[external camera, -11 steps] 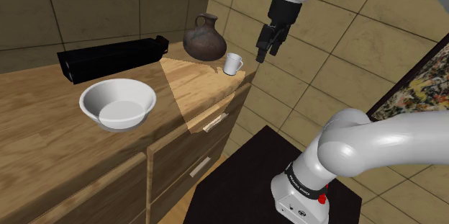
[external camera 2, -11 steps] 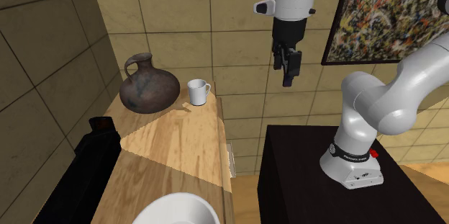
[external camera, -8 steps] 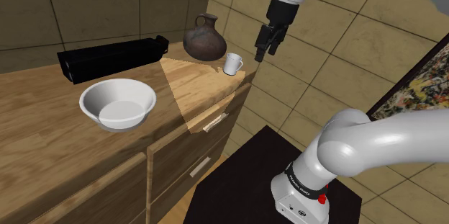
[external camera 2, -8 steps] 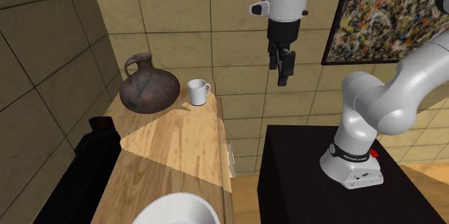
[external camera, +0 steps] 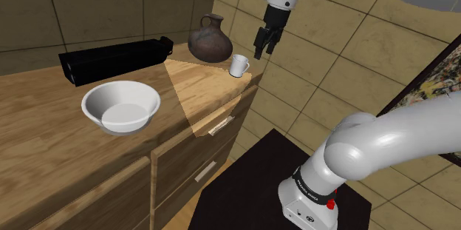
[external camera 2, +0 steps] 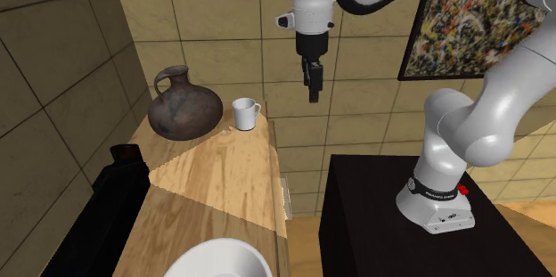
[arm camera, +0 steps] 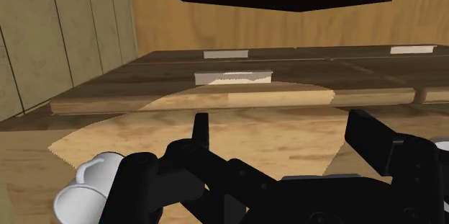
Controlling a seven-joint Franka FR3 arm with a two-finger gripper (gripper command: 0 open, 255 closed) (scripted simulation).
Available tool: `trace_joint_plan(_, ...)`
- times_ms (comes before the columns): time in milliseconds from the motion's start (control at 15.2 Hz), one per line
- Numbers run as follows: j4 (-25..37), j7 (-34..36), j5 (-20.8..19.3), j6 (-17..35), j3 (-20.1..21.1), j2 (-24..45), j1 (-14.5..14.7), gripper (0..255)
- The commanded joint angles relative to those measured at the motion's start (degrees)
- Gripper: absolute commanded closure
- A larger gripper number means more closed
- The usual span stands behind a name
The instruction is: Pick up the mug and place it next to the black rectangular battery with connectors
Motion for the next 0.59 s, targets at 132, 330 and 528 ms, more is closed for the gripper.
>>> trace_joint_plan(132,2.4,-4.0,-0.5,3.9,-3.2,6.3,-1.0,0)
trace_joint_plan(330,5.6,-7.1,-0.3,6.4,-5.5,12.1,-1.7,0)
trace_joint_plan(528,9.4,-10.4,0.6,8.4,-7.6,18.1,-2.4,0)
